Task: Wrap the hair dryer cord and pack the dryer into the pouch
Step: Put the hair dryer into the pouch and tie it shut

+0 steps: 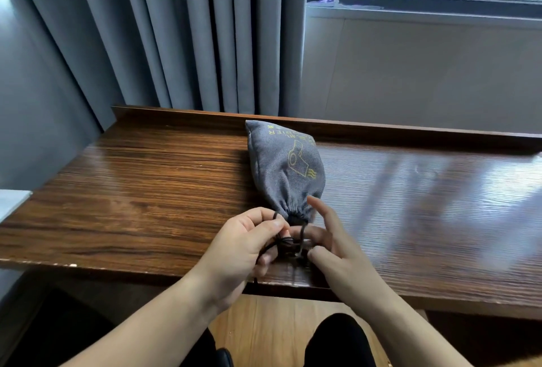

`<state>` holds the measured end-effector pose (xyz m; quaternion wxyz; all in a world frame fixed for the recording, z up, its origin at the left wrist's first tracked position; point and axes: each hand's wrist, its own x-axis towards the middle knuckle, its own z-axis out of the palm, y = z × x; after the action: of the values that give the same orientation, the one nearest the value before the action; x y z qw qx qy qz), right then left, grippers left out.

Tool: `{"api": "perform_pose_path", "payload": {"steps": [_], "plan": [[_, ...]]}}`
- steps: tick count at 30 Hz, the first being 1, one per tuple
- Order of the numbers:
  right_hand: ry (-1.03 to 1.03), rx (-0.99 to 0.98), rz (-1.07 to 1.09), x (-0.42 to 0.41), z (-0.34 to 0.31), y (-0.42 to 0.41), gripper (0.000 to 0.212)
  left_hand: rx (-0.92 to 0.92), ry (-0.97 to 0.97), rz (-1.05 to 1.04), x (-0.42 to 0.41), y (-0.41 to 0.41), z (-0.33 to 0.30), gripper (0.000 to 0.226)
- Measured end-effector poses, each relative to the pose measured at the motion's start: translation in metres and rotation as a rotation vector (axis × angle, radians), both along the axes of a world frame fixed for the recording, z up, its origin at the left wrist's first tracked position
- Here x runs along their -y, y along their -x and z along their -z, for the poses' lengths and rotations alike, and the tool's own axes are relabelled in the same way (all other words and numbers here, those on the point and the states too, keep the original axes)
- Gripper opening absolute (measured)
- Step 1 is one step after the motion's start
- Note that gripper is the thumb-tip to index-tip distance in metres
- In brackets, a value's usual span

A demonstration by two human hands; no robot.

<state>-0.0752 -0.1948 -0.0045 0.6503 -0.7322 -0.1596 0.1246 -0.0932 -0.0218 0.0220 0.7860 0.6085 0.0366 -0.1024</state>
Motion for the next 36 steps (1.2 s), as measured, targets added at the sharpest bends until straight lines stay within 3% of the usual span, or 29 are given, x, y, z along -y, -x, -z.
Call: {"api": "perform_pose_path", "payload": {"steps": [3,5,9,12,16,20,26,31,33,36], "plan": [[-0.109,-0.046,-0.007,-0.003,-0.001,0.001,0.073,0.018,-0.064,-0.015,-0.004,-0.002,0.006,0.013],[-0.068,0.017,0.004,0.001,-0.002,0.0,0.066,0.092,-0.222,-0.039,-0.01,-0.004,0.009,0.017],[0.336,0.294,0.045,0.024,-0.005,-0.012,0.045,0.34,-0.781,-0.053,-0.031,-0.009,0.014,0.027],[0.642,0.491,0.106,0.048,-0.009,-0.025,0.024,0.418,-0.992,-0.05,-0.047,-0.014,0.018,0.033],[0.819,0.555,0.073,0.081,-0.007,-0.043,0.042,0.449,-1.066,-0.028,-0.063,-0.019,0.019,0.03],[0.988,0.636,0.013,0.085,0.001,-0.049,0.047,0.537,-1.227,0.099,-0.065,-0.026,0.026,0.044],[0.696,0.468,0.144,0.042,0.002,-0.033,0.069,0.567,-1.325,0.165,-0.038,-0.03,0.029,0.078],[0.59,0.378,0.163,0.01,0.015,-0.027,0.097,0.497,-1.102,0.044,-0.013,-0.027,0.025,0.041],[0.567,0.396,0.182,0.004,0.017,-0.026,0.087,0.47,-1.029,0.023,-0.009,-0.027,0.025,0.026],[0.511,0.413,0.218,0.007,0.014,-0.024,0.058,0.454,-0.932,0.002,-0.01,-0.025,0.022,0.022]]}}
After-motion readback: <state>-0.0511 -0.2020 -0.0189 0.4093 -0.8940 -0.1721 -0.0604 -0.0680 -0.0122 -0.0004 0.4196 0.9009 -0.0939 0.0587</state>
